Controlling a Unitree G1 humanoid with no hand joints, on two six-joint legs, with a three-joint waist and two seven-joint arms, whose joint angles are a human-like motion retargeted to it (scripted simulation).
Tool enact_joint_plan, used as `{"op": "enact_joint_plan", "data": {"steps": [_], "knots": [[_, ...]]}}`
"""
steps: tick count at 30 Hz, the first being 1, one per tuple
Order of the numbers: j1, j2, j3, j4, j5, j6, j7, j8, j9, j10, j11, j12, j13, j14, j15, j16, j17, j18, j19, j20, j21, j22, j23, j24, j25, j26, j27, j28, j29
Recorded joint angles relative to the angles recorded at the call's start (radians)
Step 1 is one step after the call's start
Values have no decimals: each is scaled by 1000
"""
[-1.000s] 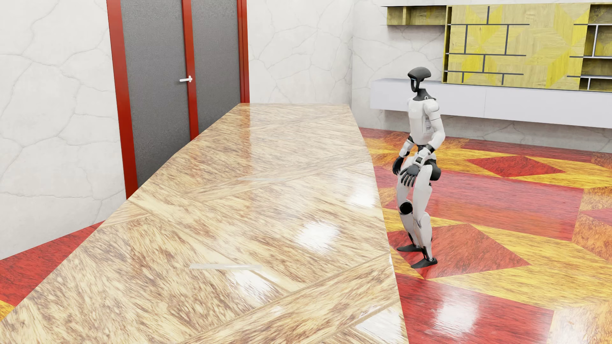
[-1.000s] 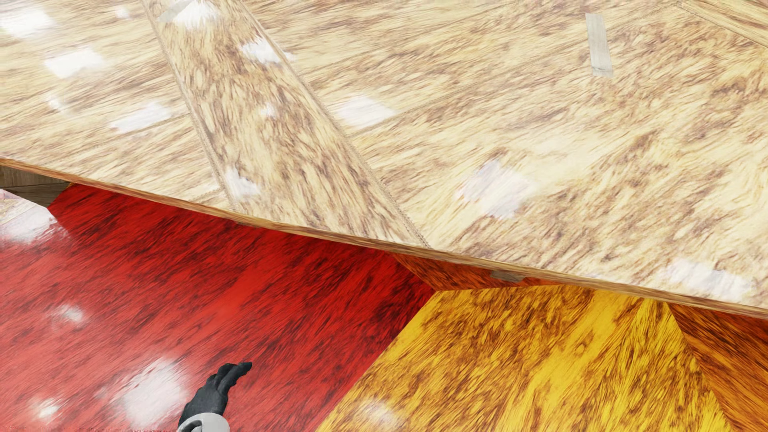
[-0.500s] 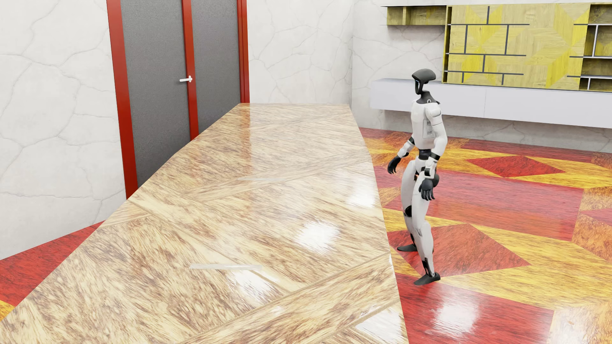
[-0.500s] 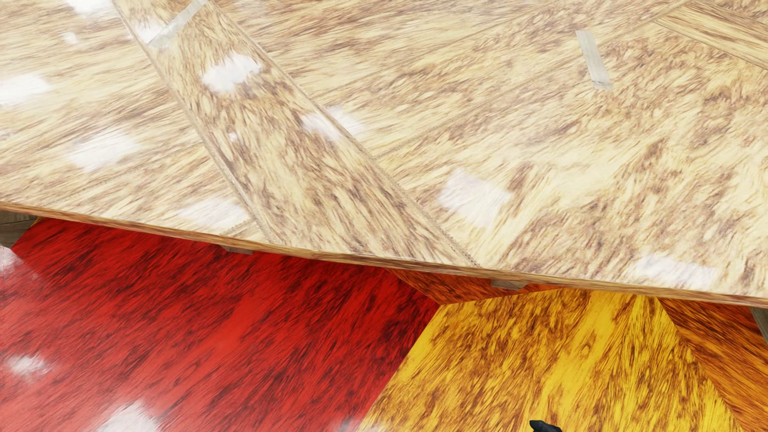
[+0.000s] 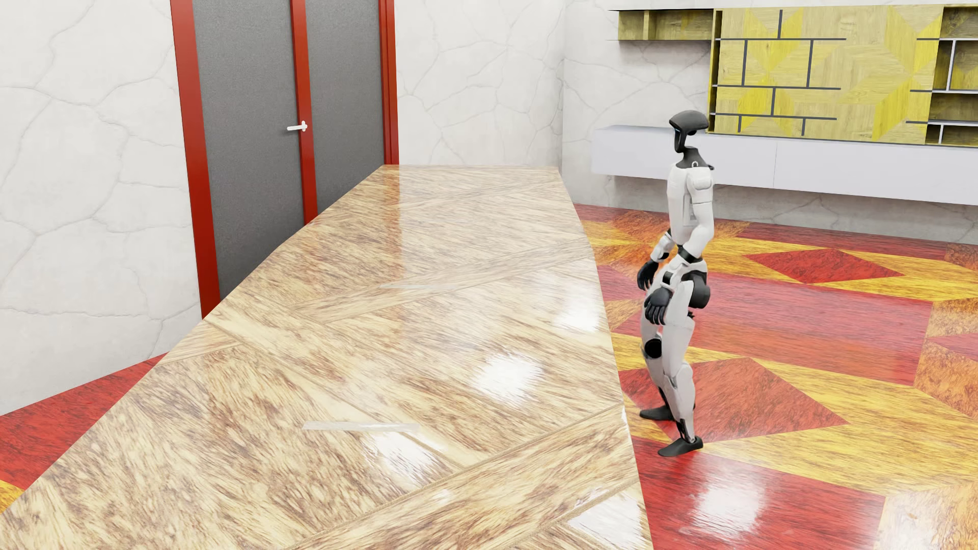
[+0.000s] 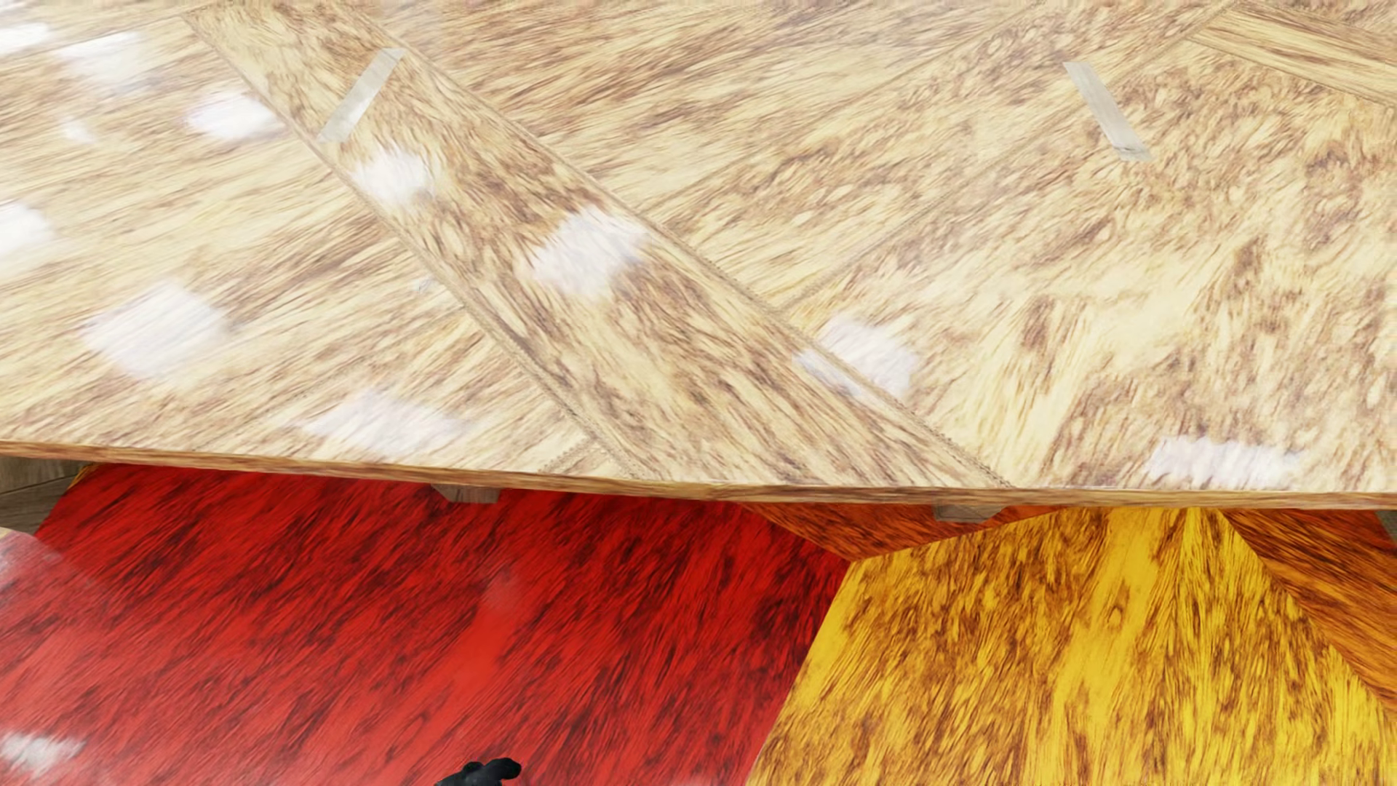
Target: Walk towards the conferencetable
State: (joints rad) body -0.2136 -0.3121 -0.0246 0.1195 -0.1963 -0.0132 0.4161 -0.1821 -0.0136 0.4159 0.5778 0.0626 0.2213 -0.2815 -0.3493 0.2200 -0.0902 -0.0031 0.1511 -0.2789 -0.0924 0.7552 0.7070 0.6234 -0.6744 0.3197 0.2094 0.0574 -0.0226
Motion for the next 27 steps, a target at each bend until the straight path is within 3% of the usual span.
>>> {"op": "enact_joint_plan", "data": {"steps": [2,3,7,12,18,27], "knots": [[18,55,4,-3,-5,-3,17,-103,-8,-22,-99,6,-8,2,22,4,-3,8,-110,8,2,2,3,-21,-5,8,2,15,5],[26,79,2,-3,4,-3,21,-108,-11,-31,-144,14,-19,4,30,4,4,9,-114,8,4,4,8,-27,-5,14,12,16,-4],[49,114,4,10,32,0,48,-88,-16,-52,-223,33,-35,7,65,-9,7,8,-75,-29,16,43,5,-30,0,30,8,-22,-7],[44,98,2,22,44,-6,71,-64,-14,-49,-214,25,-14,8,71,-25,0,12,-81,-94,7,94,-21,-15,11,21,-5,-63,-11],[20,83,-5,12,29,-17,54,-77,-7,-35,-198,8,22,9,69,-25,-9,20,-85,-106,18,61,11,-9,11,9,21,-42,-9],[-23,42,-11,2,7,-25,41,-75,2,12,-157,-29,45,-16,39,-7,-14,41,-96,-129,29,74,4,-10,14,3,6,-30,3]]}}
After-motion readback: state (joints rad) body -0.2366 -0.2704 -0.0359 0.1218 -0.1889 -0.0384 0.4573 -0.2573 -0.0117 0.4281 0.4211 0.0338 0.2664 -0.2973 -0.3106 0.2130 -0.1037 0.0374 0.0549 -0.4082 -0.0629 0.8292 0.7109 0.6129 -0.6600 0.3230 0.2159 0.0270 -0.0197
